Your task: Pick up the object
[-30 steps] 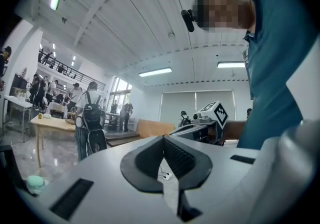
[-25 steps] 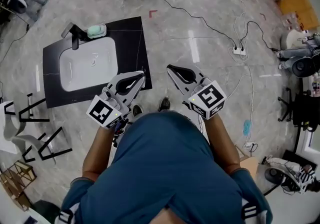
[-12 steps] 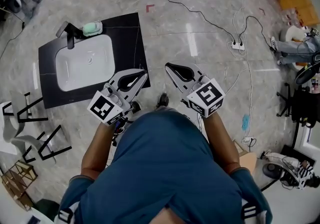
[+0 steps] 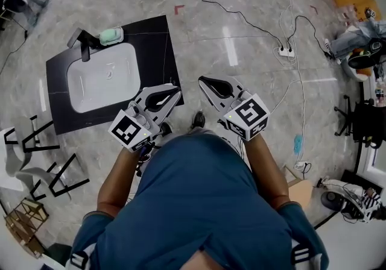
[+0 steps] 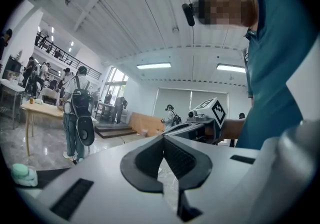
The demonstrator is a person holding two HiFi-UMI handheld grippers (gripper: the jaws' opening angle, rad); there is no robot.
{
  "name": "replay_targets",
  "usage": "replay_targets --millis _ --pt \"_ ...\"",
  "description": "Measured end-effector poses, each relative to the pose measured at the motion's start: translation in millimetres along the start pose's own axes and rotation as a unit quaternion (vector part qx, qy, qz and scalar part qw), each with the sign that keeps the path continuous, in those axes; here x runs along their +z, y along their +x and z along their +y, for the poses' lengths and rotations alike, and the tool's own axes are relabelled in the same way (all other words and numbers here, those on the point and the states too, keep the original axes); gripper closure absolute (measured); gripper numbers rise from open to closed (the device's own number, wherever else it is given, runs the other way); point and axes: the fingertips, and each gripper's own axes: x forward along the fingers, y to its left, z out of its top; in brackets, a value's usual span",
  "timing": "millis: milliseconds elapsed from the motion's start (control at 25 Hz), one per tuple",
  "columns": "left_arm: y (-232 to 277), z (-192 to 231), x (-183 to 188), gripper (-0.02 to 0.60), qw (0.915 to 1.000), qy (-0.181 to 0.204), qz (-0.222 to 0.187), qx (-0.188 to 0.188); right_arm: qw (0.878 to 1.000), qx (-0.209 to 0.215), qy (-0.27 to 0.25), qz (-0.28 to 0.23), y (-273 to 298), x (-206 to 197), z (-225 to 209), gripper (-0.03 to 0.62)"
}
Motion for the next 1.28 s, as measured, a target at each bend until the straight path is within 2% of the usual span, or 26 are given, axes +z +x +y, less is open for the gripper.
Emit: replay_targets --millis 640,960,1280 --pt "-6 9 -6 0.577 0.9997 -0.018 0.004 0.016 0.999 0.038 -0.003 0.018 24 -6 13 0.579" --pt "1 -4 -4 0.577 0.9999 -0.011 0.003 0.005 0.999 0.036 -0.009 0.016 16 -7 18 0.579" --pt "-6 -17 -9 0.577 0.9998 -0.009 0.008 0.015 0.999 0.034 -0.006 0.016 -2 -16 23 0.579"
